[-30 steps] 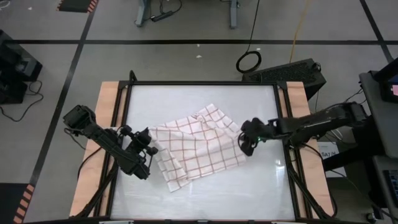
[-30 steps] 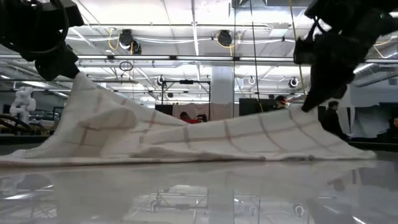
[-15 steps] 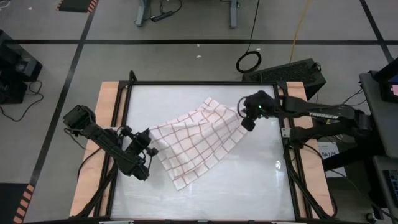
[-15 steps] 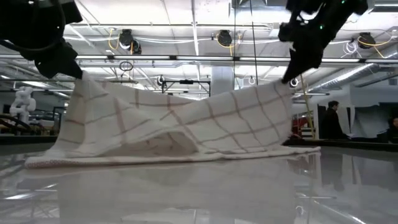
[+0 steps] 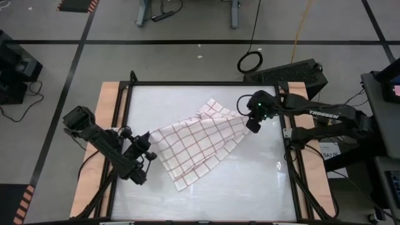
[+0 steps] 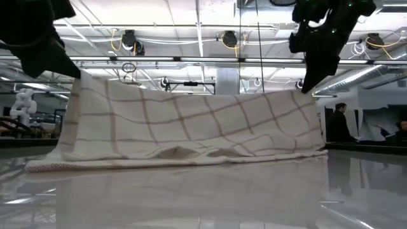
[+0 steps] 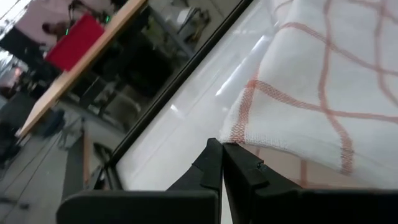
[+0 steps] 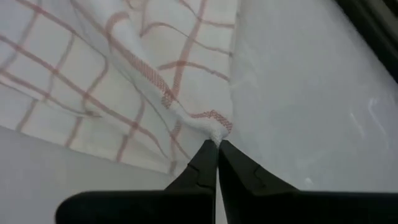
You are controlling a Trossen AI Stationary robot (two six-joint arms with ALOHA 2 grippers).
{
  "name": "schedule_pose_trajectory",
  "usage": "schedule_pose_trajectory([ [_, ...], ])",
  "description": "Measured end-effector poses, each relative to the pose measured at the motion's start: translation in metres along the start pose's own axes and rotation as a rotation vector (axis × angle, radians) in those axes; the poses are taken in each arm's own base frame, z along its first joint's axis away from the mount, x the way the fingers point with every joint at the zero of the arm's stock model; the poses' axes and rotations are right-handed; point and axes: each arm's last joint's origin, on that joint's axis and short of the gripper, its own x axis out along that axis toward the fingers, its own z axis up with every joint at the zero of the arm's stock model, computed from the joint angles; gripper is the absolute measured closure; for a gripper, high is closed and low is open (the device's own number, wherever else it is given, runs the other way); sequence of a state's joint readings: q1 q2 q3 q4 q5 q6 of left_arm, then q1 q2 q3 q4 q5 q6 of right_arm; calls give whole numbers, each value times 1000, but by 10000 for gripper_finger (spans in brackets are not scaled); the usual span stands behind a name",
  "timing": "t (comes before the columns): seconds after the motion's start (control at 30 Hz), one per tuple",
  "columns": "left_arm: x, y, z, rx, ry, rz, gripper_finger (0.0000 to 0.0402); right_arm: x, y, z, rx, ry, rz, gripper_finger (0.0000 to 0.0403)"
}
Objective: Roll towel
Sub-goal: Fold the white checkered towel
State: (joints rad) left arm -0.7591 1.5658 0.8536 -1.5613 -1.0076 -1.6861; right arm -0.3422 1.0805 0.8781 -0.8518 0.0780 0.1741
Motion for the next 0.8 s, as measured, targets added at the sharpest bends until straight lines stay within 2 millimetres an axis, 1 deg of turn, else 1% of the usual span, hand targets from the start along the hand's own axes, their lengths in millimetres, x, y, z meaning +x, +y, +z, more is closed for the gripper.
schedule_pose_trajectory([
  [0.2,-6,0,-3,6,-26,-25,391,21,-1,8,-6,45,-17,403],
  [0.33,-8,0,-4,9,-21,-32,391,34,-1,11,-13,79,-29,393],
  [0.43,-8,0,-4,9,-22,-34,391,37,-3,13,-17,67,-116,379],
  [0.53,-8,0,-4,9,-21,-33,391,33,-7,13,-19,32,-223,355],
  [0.6,-8,0,-4,10,-21,-33,391,25,-8,13,-18,-7,-249,333],
  [0.7,-8,0,-4,10,-21,-33,391,10,-7,16,-23,-53,-199,294],
  [0.8,-8,0,-4,10,-21,-33,391,-3,2,18,-36,-127,-69,257],
])
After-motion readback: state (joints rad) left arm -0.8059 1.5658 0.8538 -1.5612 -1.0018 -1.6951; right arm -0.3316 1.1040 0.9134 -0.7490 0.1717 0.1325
